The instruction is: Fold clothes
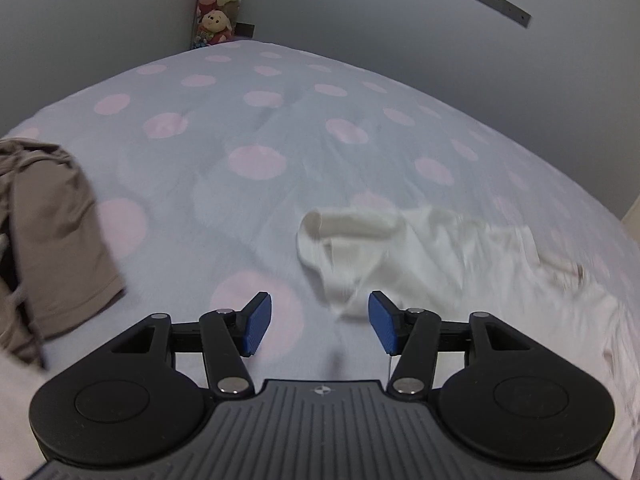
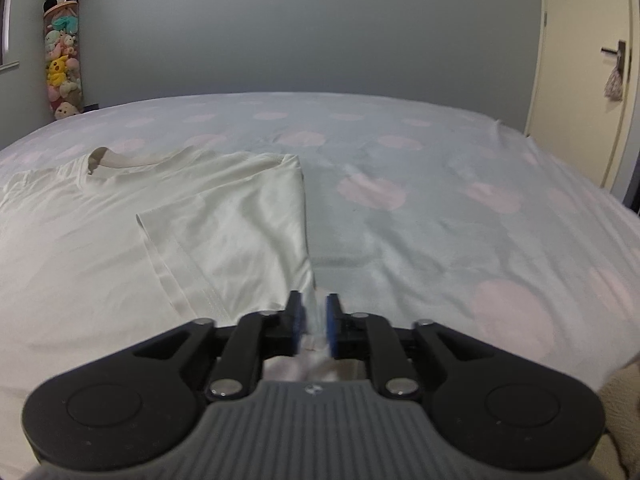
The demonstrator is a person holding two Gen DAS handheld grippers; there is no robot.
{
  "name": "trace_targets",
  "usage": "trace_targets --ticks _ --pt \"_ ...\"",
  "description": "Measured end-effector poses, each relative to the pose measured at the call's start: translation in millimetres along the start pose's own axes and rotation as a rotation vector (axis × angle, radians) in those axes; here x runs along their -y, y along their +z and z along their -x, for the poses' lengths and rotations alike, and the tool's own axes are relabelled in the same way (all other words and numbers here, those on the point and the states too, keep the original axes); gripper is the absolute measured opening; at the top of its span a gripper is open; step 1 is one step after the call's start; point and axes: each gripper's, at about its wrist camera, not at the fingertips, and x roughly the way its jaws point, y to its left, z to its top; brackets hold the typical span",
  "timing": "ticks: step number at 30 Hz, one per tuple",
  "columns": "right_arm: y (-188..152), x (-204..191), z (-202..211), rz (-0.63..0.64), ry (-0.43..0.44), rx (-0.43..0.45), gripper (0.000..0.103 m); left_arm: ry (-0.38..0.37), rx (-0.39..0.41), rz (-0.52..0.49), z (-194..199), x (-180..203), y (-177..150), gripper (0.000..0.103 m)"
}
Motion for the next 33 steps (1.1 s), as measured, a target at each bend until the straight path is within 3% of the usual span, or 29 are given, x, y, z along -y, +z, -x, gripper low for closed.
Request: trace_targets --ticks 1,4,10,11,13,14,15,20,24,27,33 --pt "-1.8 0.5 1.2 0.002 -0.012 0.009 0.031 -0.001 -0.003 0.016 -9.0 0.6 4.5 0.055" --pt "-6.2 7.5 1.0 -0.024 0.006 0.009 0.031 -0.004 -0.013 0.063 -36.1 2.2 17.9 0.056" --pt "-11.2 19.4 0.7 -0.048 0.051 0.006 0.031 0.079 -0.025 0.099 -79.4 5.9 31.0 0.056" --pt "-12.0 20.8 0.5 -0.049 0.06 0.006 0.031 0.083 -0.021 0.104 -82.7 6.3 32.7 0.052" --pt "-11.8 24.8 -1.1 -0.067 0.076 -0.001 0.031 0.077 -0.015 0.108 -86.4 8.5 36.9 0.031" --pt "-11.0 26.4 -1.8 -0.076 0.082 -0.006 0.032 0.067 -0.018 0.104 -87.1 10.6 39.6 0.013" --pt "-9.9 27.9 -1.9 -0.085 0.087 -0.009 0.032 0.059 -0.014 0.093 -85.6 14.1 42.8 0.007" --pt "-6.2 30.3 0.2 -0.097 0.103 -0.028 0.032 0.021 0.023 -0.019 -60.3 49.9 70.4 0.006" --pt "-3.4 36.1 3.2 -0.136 0.116 -0.033 0.032 -0.043 0.028 -0.178 -33.6 96.3 87.1 0.006" --pt "-1.3 42.4 6.5 -0.183 0.125 -0.03 0.032 -0.067 -0.004 -0.289 -24.8 133.3 83.5 0.006" --pt "6.6 47.0 19.1 -0.217 0.144 0.012 0.032 -0.14 -0.105 -0.376 -39.4 186.8 52.1 0.006"
